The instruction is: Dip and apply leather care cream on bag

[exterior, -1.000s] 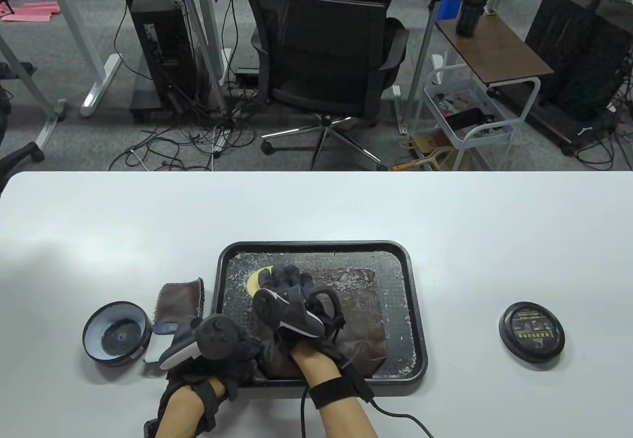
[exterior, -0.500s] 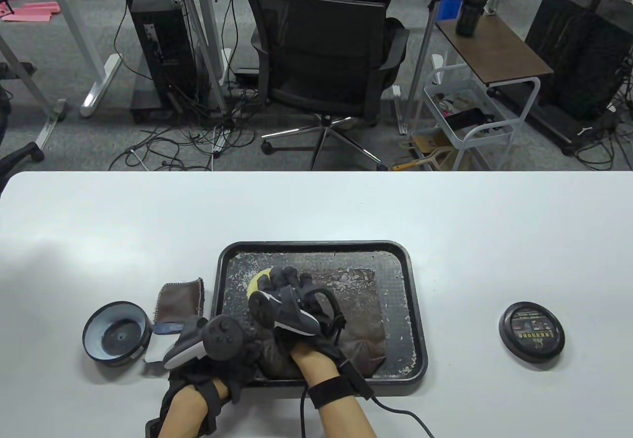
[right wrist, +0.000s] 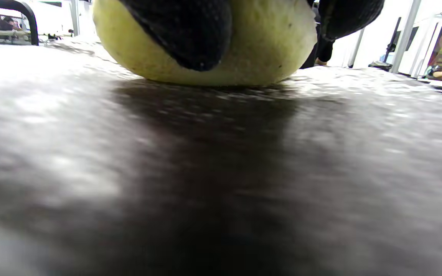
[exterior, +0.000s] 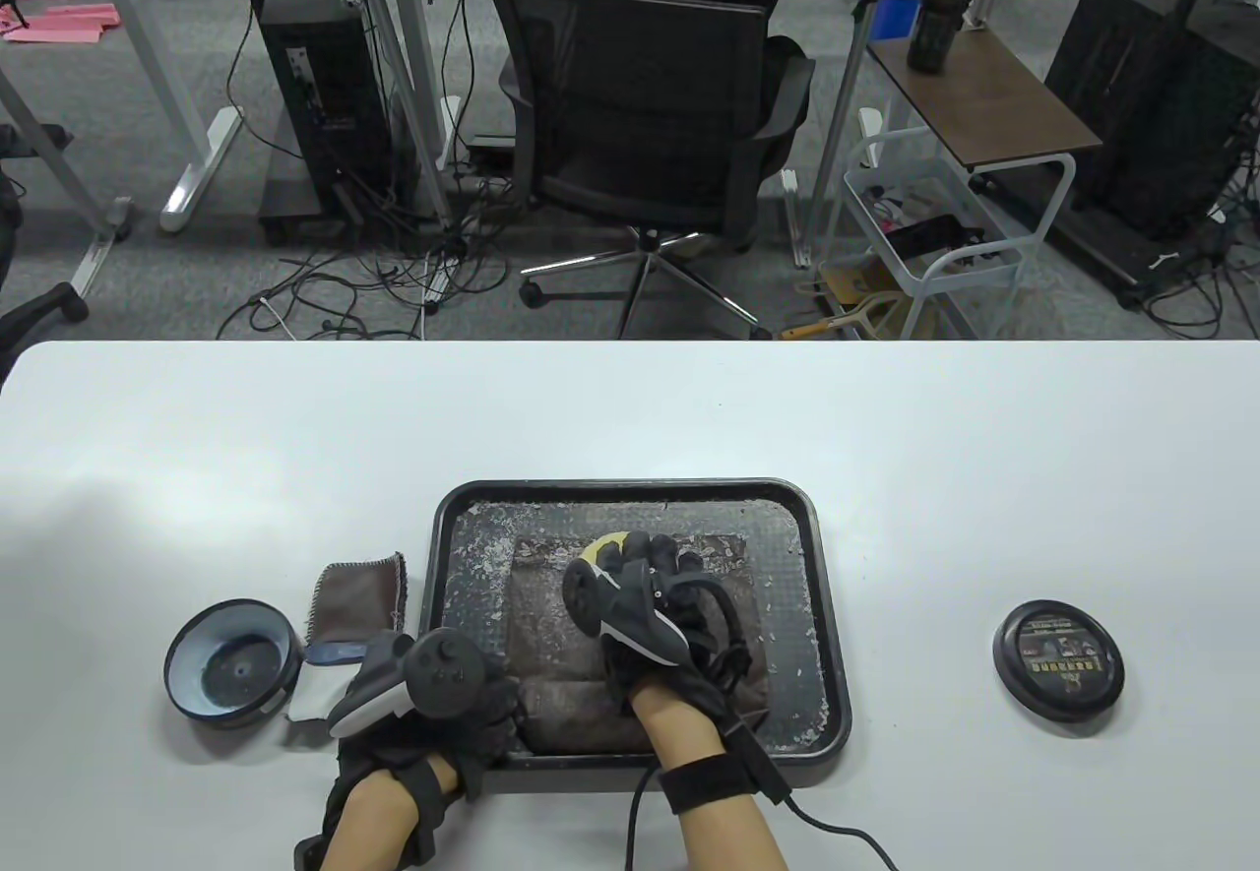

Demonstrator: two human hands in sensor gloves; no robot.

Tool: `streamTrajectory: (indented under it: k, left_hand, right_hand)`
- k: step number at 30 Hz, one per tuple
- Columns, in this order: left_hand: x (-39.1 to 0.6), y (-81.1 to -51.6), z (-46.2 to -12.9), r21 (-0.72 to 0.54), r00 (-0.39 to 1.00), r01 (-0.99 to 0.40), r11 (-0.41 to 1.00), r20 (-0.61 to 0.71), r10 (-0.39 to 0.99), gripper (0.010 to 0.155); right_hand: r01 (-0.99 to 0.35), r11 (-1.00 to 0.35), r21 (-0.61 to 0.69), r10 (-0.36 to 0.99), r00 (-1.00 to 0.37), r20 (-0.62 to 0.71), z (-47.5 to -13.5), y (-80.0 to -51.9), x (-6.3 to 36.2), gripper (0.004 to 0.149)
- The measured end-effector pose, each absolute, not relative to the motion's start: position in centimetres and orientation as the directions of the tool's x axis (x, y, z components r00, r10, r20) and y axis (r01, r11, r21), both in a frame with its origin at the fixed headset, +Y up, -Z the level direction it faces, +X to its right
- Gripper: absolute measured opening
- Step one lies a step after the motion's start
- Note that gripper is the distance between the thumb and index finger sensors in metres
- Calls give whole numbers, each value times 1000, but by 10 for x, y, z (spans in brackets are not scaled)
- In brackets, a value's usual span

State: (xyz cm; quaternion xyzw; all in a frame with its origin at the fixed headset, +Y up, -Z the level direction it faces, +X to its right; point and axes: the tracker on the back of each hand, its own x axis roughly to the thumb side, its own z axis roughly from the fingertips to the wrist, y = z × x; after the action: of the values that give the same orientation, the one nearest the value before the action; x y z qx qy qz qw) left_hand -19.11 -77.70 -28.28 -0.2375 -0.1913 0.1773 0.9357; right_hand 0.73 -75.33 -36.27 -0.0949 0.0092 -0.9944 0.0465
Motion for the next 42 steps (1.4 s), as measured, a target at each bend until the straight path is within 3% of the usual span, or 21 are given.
streamTrajectory:
  k: [7, 16, 23, 28, 32, 39, 42]
  left_hand:
    - [-192, -777, -283, -514, 871, -264, 816, 237, 431, 52]
    - [-194, -777, -283, -510, 867, -276, 814, 233, 440, 52]
    - [-195, -778, -282, -501, 864, -295, 813, 223, 451, 51]
    - [-195, -778, -281, -500, 863, -293, 815, 228, 450, 52]
    - [-195, -778, -281, -496, 862, -289, 819, 237, 448, 53]
    - [-194, -779, -281, -478, 861, -297, 827, 240, 448, 52]
    - [-194, -779, -281, -477, 859, -301, 826, 240, 451, 52]
  right_hand:
    - [158, -986, -53, -164, -977, 138, -362, -748, 37, 55]
    - [92, -996, 1, -92, -996, -3, -364, -746, 73, 56]
    - [239, -971, 3, -239, -970, -51, -364, -747, 76, 56]
    - [223, -975, 17, -223, -971, -84, -365, -749, 80, 57]
    - [213, -977, 14, -214, -974, -74, -366, -752, 79, 58]
    - [366, -931, 15, -365, -930, 32, -361, -756, 52, 59]
    - [286, -957, 39, -284, -957, 53, -360, -758, 38, 59]
